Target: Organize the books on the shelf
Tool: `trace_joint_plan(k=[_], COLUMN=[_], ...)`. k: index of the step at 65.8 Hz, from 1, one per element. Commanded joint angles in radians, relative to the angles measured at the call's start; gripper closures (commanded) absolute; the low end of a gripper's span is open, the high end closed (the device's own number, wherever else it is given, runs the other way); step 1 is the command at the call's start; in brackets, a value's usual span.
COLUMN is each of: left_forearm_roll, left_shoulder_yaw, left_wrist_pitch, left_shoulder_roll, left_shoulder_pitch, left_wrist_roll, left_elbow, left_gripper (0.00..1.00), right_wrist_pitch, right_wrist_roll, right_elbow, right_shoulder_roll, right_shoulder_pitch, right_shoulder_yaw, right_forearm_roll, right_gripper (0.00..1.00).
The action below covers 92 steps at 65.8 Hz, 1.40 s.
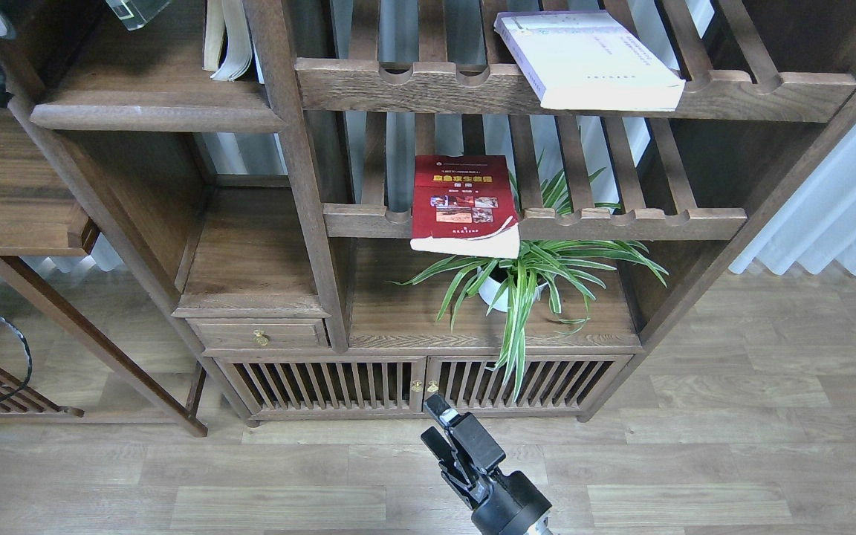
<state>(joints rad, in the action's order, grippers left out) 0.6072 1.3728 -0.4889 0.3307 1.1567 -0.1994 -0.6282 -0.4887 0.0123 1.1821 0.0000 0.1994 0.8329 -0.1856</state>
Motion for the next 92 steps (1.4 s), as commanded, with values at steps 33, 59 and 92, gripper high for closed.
trace_joint_plan(k=[33, 59, 92], left_forearm_roll=[0.029, 0.046, 0.046], left_shoulder_yaw=[-0.121, -0.207, -0.31], left_wrist_pitch=[0.0, 0.0, 0.0], left_shoulder_roll=[0.01, 0.013, 0.016], left_shoulder_pitch=[0.103, 0.136, 0.196], left_wrist_roll=[-0.017, -0.021, -0.063], left_elbow=[0.107, 0.162, 0.18], left_gripper=[0.92, 0.92, 0.9], right_wrist_pitch=[0.0, 0.0, 0.0], right_wrist_roll=[0.005, 0.006, 0.011], right_elbow=[0.002, 0.002, 0.005], right_shoulder_roll=[0.0, 0.0, 0.0], right_shoulder_pitch=[-0.067, -0.156, -0.204], right_shoulder_yaw=[0.006, 0.012, 0.029], right_forearm_roll=[-0.02, -0.031, -0.031], right_gripper=[0.01, 0.01, 0.01])
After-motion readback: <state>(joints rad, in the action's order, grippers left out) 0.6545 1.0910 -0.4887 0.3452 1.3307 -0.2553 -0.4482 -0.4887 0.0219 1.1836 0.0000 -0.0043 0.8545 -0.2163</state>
